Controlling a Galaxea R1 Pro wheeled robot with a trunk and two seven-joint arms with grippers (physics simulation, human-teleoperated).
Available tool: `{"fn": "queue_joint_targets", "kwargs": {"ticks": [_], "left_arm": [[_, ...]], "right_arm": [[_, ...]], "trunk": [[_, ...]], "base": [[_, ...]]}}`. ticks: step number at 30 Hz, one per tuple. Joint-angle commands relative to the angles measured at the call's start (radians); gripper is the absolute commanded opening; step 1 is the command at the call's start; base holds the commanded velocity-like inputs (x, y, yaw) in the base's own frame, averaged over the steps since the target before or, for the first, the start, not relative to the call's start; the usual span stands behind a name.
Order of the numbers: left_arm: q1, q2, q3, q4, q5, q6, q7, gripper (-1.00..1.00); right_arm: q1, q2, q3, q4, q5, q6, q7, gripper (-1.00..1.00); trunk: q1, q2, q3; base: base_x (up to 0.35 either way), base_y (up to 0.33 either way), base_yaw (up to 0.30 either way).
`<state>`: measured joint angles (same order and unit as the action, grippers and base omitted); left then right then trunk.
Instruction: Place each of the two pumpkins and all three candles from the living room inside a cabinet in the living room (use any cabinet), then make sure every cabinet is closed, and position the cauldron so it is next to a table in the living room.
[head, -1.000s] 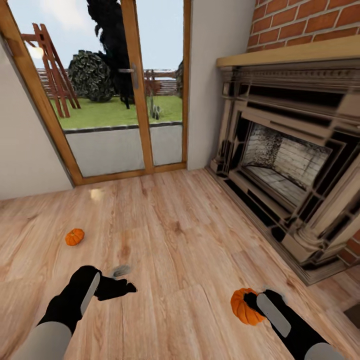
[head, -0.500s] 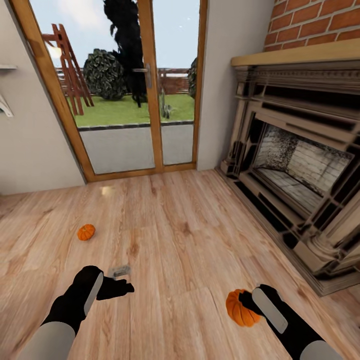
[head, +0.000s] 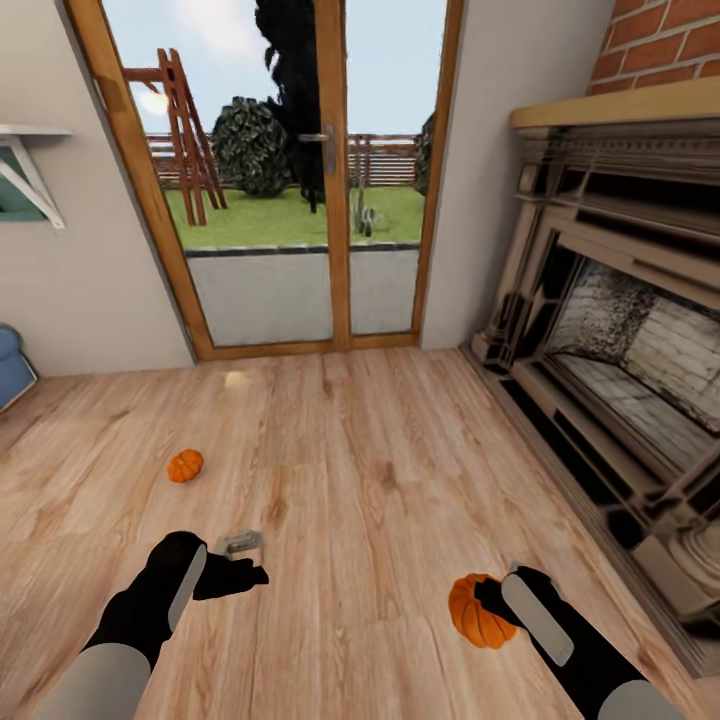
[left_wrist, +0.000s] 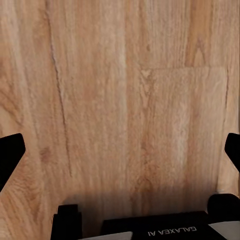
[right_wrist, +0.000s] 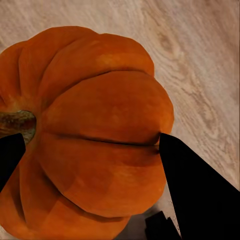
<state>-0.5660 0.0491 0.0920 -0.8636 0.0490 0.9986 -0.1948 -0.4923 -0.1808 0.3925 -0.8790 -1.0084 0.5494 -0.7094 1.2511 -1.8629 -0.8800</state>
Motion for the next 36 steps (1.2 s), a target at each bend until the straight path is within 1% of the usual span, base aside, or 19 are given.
{"fn": "queue_joint_targets", "kwargs": {"ticks": [1, 8, 20, 22, 24, 28, 33, 34, 36], "left_arm": [[0.0, 0.0, 0.0, 0.0, 0.0, 0.0, 0.0, 1.0], [0.0, 0.0, 0.0, 0.0, 0.0, 0.0, 0.0, 1.0], [0.0, 0.0, 0.0, 0.0, 0.0, 0.0, -0.001, 1.0], [0.0, 0.0, 0.0, 0.0, 0.0, 0.0, -0.001, 1.0], [0.0, 0.0, 0.0, 0.0, 0.0, 0.0, -0.001, 1.0], [0.0, 0.0, 0.0, 0.0, 0.0, 0.0, -0.001, 1.0], [0.0, 0.0, 0.0, 0.0, 0.0, 0.0, -0.001, 1.0], [0.0, 0.0, 0.0, 0.0, 0.0, 0.0, -0.001, 1.0], [0.0, 0.0, 0.0, 0.0, 0.0, 0.0, -0.001, 1.0]], "right_arm": [[0.0, 0.001, 0.001, 0.0, 0.001, -0.001, 0.002, -1.0], [0.0, 0.004, 0.003, 0.0, 0.004, -0.002, 0.002, -1.0], [0.0, 0.006, 0.006, 0.002, 0.004, -0.002, 0.0, -1.0], [0.0, 0.011, 0.006, 0.002, 0.005, -0.002, 0.0, -1.0], [0.0, 0.022, 0.006, 0.002, 0.007, -0.002, -0.001, -1.0], [0.0, 0.032, 0.006, 0.003, 0.008, -0.003, 0.002, -1.0], [-0.002, 0.035, 0.008, 0.006, 0.008, -0.008, 0.005, -1.0], [-0.003, 0.037, 0.015, 0.007, 0.008, -0.008, 0.005, -1.0], [-0.003, 0.038, 0.062, 0.007, 0.01, -0.009, 0.005, -1.0]], "trunk": [[0.0, 0.0, 0.0], [0.0, 0.0, -0.003], [0.0, 0.0, -0.008], [0.0, 0.0, -0.009], [0.0, 0.0, -0.01], [0.0, 0.0, -0.011], [0.0, 0.0, -0.011], [0.0, 0.0, -0.011], [0.0, 0.0, -0.011]], "base": [[0.279, -0.23, 0.274], [0.264, -0.192, 0.275], [0.312, -0.002, 0.275], [0.322, 0.099, 0.275], [0.322, 0.117, 0.249], [0.322, 0.121, 0.092], [0.322, 0.043, 0.012], [0.322, 0.009, 0.003], [0.322, 0.004, 0.001]]}}
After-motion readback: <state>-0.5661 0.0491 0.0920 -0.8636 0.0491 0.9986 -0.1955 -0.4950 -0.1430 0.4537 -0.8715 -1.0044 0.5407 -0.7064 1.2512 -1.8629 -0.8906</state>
